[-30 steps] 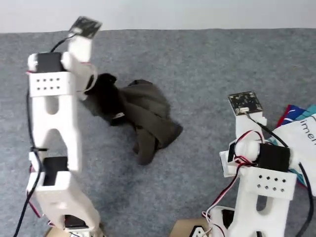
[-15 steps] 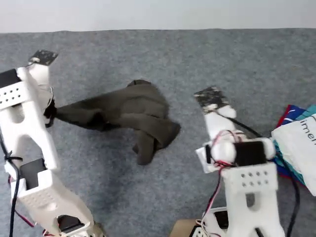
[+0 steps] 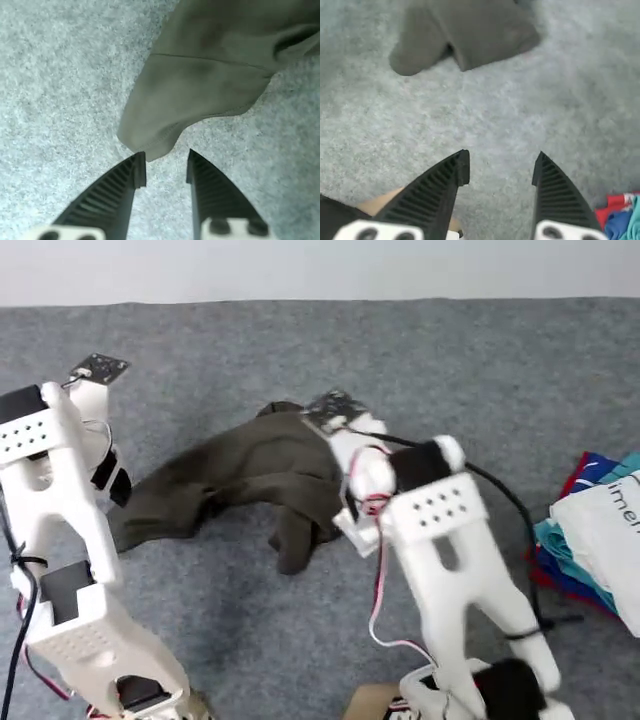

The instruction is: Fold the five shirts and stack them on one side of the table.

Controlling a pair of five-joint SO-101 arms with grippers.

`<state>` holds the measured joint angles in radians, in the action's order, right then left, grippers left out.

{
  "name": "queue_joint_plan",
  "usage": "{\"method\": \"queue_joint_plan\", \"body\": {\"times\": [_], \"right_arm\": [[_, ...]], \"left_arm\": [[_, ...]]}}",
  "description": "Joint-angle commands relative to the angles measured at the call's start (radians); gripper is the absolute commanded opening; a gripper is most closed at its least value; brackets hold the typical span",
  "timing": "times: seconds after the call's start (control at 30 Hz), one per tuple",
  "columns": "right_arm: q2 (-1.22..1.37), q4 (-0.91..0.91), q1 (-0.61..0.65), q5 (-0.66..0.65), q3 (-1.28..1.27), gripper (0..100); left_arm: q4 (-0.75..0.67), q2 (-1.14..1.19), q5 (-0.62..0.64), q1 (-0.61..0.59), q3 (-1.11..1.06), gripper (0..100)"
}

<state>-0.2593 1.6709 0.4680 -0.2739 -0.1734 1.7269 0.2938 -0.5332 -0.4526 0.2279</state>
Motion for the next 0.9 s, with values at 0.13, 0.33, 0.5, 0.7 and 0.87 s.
{"method": "queue_joint_plan", "body": {"times": [0.13,0.33,0.5,0.7,0.87], "right_arm": [[0.217,0.002,0.073,0.011,0.181,21.5],[0.435,0.001,0.111,0.011,0.308,21.5],[0.587,0.002,0.11,0.006,0.454,21.5],[0.694,0.001,0.111,0.006,0.525,21.5],[0.739,-0.013,0.108,0.005,0.528,21.3]], "left_arm": [[0.026,-0.009,-0.011,0.0,-0.002,14],[0.002,-0.009,-0.008,0.006,-0.028,14],[-0.061,-0.009,-0.002,0.057,-0.134,14],[-0.17,-0.018,0.129,0.124,-0.225,14],[-0.181,-0.015,0.173,0.141,-0.237,14]]}}
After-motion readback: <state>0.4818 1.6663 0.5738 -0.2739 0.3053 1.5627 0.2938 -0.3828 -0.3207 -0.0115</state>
